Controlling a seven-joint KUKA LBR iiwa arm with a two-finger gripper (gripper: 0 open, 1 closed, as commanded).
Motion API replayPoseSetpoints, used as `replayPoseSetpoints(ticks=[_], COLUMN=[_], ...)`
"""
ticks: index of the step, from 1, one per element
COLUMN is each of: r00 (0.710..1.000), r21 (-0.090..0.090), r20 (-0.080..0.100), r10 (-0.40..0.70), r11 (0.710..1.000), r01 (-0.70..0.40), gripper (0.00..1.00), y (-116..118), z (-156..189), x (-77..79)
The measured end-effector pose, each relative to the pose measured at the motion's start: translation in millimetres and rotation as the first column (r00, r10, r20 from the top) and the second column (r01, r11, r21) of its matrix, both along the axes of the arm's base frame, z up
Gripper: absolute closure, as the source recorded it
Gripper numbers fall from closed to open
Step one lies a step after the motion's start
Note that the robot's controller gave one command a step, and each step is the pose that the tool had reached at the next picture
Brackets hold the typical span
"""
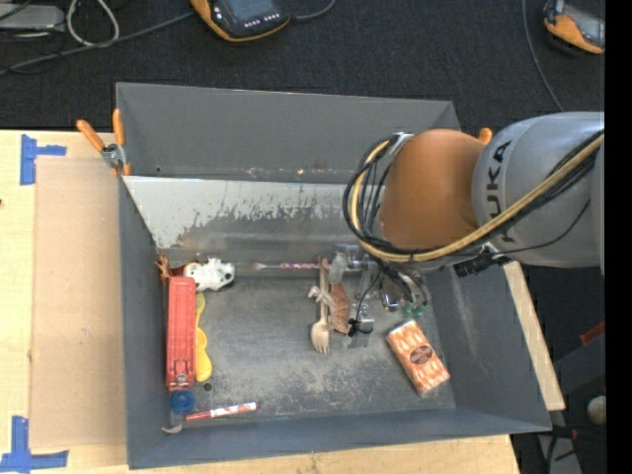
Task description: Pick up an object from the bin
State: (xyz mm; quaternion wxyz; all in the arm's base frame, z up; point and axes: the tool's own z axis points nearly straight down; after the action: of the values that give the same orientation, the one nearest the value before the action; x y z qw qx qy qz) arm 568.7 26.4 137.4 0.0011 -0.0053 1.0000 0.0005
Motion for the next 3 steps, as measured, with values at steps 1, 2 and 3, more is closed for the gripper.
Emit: replayPoseSetpoints(ticks=[1,2,3], r00=[0.999,1.000,0.993], r21=[0.000,0.000,0.003], r20=[-0.010,-0.001,0.001], r10=[-0.032,0.031,-0.120], r11=[0.999,1.000,0.993], r01=[0.032,-0.031,0.120], gripper=[0.00,0.00,1.00], y=[-8,-18,-44], z=[-31,-53,-66], x=[0.9,2.9,0.0])
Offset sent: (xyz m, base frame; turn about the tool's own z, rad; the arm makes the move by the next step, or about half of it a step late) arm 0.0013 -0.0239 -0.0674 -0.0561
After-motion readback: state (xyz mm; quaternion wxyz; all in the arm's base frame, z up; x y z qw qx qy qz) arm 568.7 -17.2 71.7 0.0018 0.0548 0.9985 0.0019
